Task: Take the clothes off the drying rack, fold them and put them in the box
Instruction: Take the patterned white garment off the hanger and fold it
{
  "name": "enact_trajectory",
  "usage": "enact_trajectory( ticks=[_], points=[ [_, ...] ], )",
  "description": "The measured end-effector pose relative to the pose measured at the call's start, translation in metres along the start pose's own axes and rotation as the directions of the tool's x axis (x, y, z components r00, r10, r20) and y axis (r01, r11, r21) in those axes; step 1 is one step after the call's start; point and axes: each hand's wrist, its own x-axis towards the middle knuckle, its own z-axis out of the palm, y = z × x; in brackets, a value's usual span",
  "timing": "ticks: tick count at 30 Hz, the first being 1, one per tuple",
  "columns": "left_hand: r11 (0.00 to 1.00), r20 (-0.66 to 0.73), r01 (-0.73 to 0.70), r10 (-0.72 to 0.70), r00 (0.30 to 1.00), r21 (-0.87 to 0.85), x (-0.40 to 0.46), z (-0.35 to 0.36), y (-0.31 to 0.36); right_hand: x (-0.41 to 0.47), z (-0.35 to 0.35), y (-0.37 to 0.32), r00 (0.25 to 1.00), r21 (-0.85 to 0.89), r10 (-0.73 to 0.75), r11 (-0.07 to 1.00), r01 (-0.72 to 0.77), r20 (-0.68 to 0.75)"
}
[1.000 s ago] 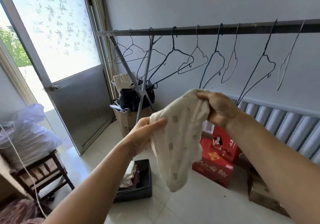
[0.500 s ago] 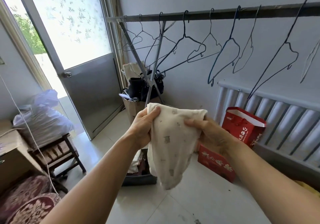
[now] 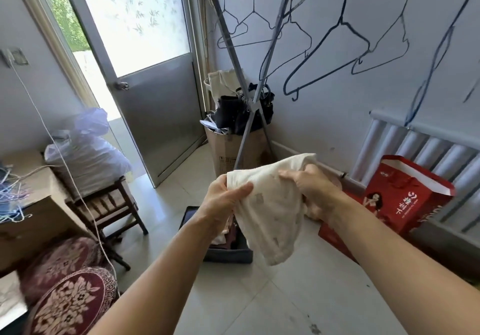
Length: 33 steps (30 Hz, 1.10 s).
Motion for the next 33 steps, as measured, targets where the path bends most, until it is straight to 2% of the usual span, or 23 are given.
enact_trajectory(
  ticks=[2,4,7,9,12,14,17,19,21,22,23,26,27,28,29,30,32,33],
  points=[
    [1.000,-0.097,-0.010,0.013,0.995,0.026,0.022,-0.025,0.002,0.023,0.018,0.005,0.987,-0.242,0.119,0.966,-0.091,0.105],
    [0.995,-0.111,-0.022,0.032,0.993,0.093,0.045,-0.051,0.005,0.049,0.042,0.012,0.986,-0.324,0.164,0.936,-0.141,0.044],
    [0.955,-0.150,-0.031,0.078,0.986,0.294,0.070,-0.082,0.015,0.077,0.076,0.012,0.988,-0.287,0.112,0.948,-0.138,-0.105],
    [0.925,-0.180,-0.013,0.087,0.980,0.380,0.087,-0.103,0.023,0.097,0.098,0.011,0.992,-0.253,0.084,0.962,-0.104,-0.092],
    [0.923,-0.205,0.026,0.058,0.977,0.383,0.115,-0.137,0.034,0.126,0.130,0.006,0.996,-0.190,0.095,0.978,-0.092,0.003],
    [0.932,-0.170,0.048,0.014,0.985,0.358,0.131,-0.158,0.042,0.142,0.148,0.002,0.992,-0.156,0.113,0.982,-0.104,0.055],
    [0.948,-0.008,0.046,-0.046,0.999,0.316,0.149,-0.186,0.051,0.162,0.168,-0.003,0.981,-0.191,0.109,0.979,-0.077,0.164],
    [0.855,0.039,0.000,-0.023,0.999,0.519,0.163,-0.200,0.054,0.175,0.181,-0.005,0.979,-0.347,0.084,0.938,-0.013,0.188],
    [0.643,0.012,-0.076,0.104,0.995,0.762,0.176,-0.212,0.055,0.188,0.192,-0.007,0.985,-0.551,0.003,0.829,0.095,0.175],
    [0.559,-0.004,-0.091,0.167,0.986,0.824,0.181,-0.216,0.055,0.192,0.197,-0.009,0.984,-0.641,-0.051,0.753,0.149,0.169],
    [0.517,-0.023,-0.090,0.207,0.978,0.851,0.188,-0.222,0.054,0.198,0.202,-0.011,0.982,-0.726,-0.096,0.662,0.184,0.160],
    [0.495,-0.077,-0.038,0.208,0.975,0.868,0.209,-0.238,0.051,0.214,0.211,-0.015,0.959,-0.921,-0.237,0.316,0.229,0.157],
    [0.495,-0.086,-0.022,0.195,0.977,0.868,0.217,-0.243,0.050,0.223,0.212,-0.013,0.942,-0.936,-0.274,0.234,0.262,0.195],
    [0.489,-0.101,-0.002,0.184,0.978,0.872,0.226,-0.247,0.049,0.234,0.214,-0.013,0.919,-0.925,-0.304,0.204,0.321,0.252],
    [0.486,-0.118,0.014,0.183,0.976,0.874,0.235,-0.250,0.049,0.245,0.215,-0.012,0.904,-0.887,-0.293,0.252,0.386,0.310],
    [0.494,-0.142,0.035,0.182,0.973,0.869,0.245,-0.253,0.050,0.254,0.218,-0.013,0.905,-0.822,-0.249,0.385,0.420,0.346],
    [0.532,-0.196,0.063,0.196,0.961,0.844,0.264,-0.255,0.054,0.275,0.226,-0.017,0.927,-0.653,-0.111,0.679,0.335,0.359],
    [0.564,-0.224,0.073,0.202,0.953,0.823,0.274,-0.256,0.054,0.287,0.230,-0.018,0.932,-0.588,-0.085,0.755,0.290,0.351]
  ],
)
